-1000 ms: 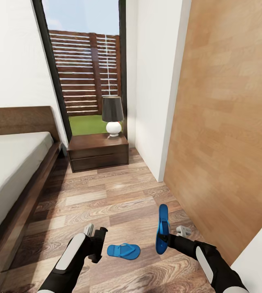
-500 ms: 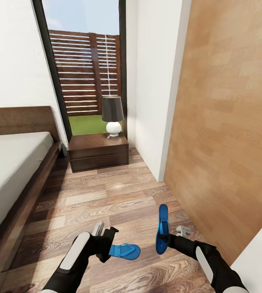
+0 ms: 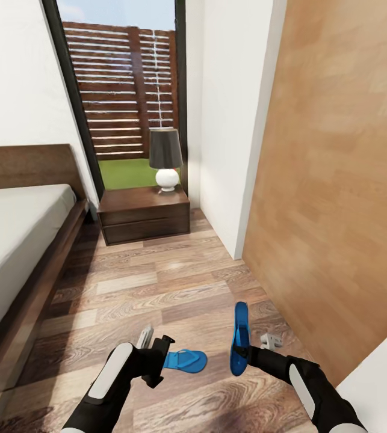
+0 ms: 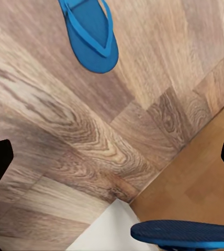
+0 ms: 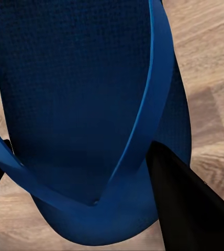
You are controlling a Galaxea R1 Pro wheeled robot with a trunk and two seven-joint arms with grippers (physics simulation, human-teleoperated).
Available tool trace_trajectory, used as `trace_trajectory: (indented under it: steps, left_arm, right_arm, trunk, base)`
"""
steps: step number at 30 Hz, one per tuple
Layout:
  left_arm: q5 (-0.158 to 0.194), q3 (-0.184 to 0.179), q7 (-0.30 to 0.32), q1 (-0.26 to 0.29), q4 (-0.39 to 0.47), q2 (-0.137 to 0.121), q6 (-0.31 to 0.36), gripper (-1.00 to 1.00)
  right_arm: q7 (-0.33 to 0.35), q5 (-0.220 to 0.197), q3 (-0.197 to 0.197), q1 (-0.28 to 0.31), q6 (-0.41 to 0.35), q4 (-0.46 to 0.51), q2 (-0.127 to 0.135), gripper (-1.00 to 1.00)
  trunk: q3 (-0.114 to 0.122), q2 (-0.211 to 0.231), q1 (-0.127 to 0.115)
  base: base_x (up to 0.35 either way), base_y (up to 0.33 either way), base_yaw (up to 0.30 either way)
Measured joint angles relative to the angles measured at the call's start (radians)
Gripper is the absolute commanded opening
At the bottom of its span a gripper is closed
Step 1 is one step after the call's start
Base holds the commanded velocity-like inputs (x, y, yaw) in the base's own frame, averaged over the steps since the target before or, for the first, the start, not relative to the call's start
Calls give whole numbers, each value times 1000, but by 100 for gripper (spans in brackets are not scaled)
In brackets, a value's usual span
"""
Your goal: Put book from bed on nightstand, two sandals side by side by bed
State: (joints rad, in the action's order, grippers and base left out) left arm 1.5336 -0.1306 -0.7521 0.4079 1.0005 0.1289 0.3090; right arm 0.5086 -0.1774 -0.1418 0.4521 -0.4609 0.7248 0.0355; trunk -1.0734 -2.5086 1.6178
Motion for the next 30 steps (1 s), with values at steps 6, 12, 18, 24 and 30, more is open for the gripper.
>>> trace_trajectory:
  steps: [6, 12, 18, 24, 30]
  left_arm:
    - [-1, 0, 0, 0, 0, 0, 0, 100]
    - [-2, -1, 0, 0, 0, -2, 0, 100]
    - [-2, -3, 0, 0, 0, -2, 0, 100]
    - [-3, -3, 0, 0, 0, -3, -1, 100]
    - [-3, -3, 0, 0, 0, -3, -2, 100]
  right_arm:
    - [0, 0, 0, 0, 0, 0, 0, -100]
    - [0, 0, -1, 0, -1, 1, 1, -100]
    - [0, -1, -4, 0, -3, 6, 3, -100]
    - [1, -5, -6, 0, -103, 92, 7, -100]
    - [1, -3, -6, 0, -123, 101, 6, -100]
  trunk:
    - [-23, -1, 3]
    - [-46, -3, 5]
    - [-70, -4, 8]
    - [-85, -5, 10]
    - [-85, -5, 10]
  base:
    - [0, 0, 0]
    - [0, 0, 0]
    - [0, 0, 0]
    - [0, 0, 0]
    - [0, 0, 0]
